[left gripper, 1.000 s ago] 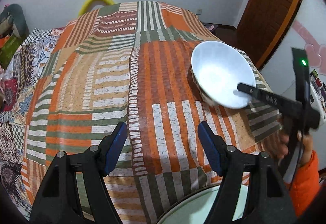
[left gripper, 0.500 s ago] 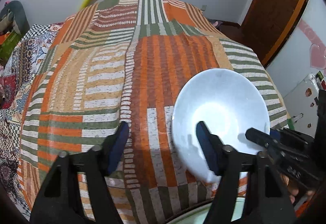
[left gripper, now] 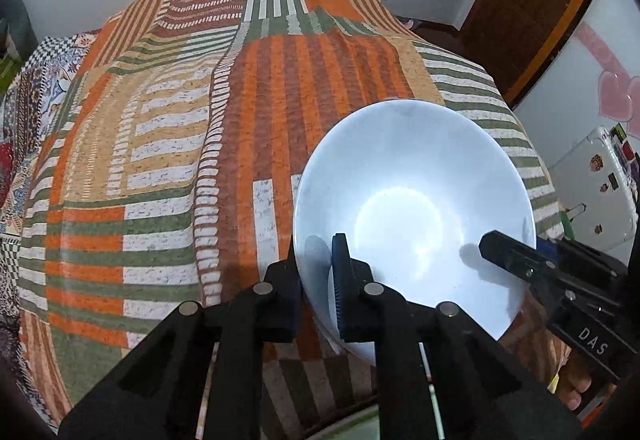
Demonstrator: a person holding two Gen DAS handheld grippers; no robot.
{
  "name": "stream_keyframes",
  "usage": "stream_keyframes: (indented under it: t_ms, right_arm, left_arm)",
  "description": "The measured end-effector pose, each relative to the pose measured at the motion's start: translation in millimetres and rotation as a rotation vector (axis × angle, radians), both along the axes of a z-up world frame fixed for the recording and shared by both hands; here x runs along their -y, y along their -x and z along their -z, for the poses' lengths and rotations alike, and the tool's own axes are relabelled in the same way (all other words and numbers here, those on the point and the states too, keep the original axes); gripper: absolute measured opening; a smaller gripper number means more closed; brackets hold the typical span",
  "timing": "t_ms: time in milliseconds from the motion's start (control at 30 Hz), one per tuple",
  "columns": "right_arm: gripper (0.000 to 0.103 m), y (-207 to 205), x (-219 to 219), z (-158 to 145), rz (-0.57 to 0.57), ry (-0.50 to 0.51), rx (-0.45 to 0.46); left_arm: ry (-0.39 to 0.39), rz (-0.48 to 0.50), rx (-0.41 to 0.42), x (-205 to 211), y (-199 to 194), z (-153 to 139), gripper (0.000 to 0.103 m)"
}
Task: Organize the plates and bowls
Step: 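Lift the white spotted bowl with both tools and carry it over the nested bowls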
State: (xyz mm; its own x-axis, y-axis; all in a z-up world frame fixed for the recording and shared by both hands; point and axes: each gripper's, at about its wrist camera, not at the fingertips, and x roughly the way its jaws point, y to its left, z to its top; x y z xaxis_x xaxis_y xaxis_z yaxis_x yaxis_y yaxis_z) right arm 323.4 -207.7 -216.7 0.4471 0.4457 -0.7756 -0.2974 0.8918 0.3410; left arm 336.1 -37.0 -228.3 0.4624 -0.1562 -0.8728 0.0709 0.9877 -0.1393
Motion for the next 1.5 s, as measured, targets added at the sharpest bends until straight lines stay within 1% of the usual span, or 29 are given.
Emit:
stream_keyframes:
  t_ms: [200, 400, 633, 733, 867, 1067, 1200, 1333, 1500]
  right_arm:
    - [0.019, 16.5, -2.2, -14.3, 0.002, -0.004, 0.027]
    - [0.019, 38.4, -11.4, -39.4, -0.005, -0.002, 0.083]
    - [0.019, 61.7, -29.5, -66.0, -0.042, -0.003, 0.141]
    - [0.019, 71.1, -37.0, -73.7, -0.057, -0.012, 0.157]
    - [0.019, 84.0, -50.0, -82.8, -0.088, -0.015, 0.18]
    - [0.019, 105.2, -75.6, -93.8, -0.136, -0.016, 0.213]
    - [0.019, 115.7, -92.1, -94.4, -0.167, -0.029, 0.215]
    - [0.019, 127.0, -108.6, -90.6, -0.198, -0.039, 0.207]
    - [0.019, 137.2, -131.9, -81.0, -0.243, -0.043, 0.183]
  left_arm:
    - [-0.039, 0.012, 0.063, 0.6, 25.6, -23.8, 0.012]
    - [-0.02, -0.005, 0.107, -11.7, 53.6, -49.6, 0.012]
    - [-0.021, -0.03, 0.188, -30.4, 94.9, -83.9, 0.012]
    - [-0.014, -0.047, 0.213, -41.3, 113.0, -95.8, 0.012]
    - [-0.025, -0.067, 0.244, -55.1, 136.0, -107.9, 0.013]
    - [-0.021, -0.11, 0.27, -80.5, 170.2, -120.3, 0.013]
    - [-0.033, -0.14, 0.283, -97.3, 190.2, -124.2, 0.013]
    - [-0.043, -0.17, 0.28, -114.2, 206.5, -122.3, 0.013]
    - [-0.056, -0.206, 0.25, -137.1, 220.8, -112.1, 0.013]
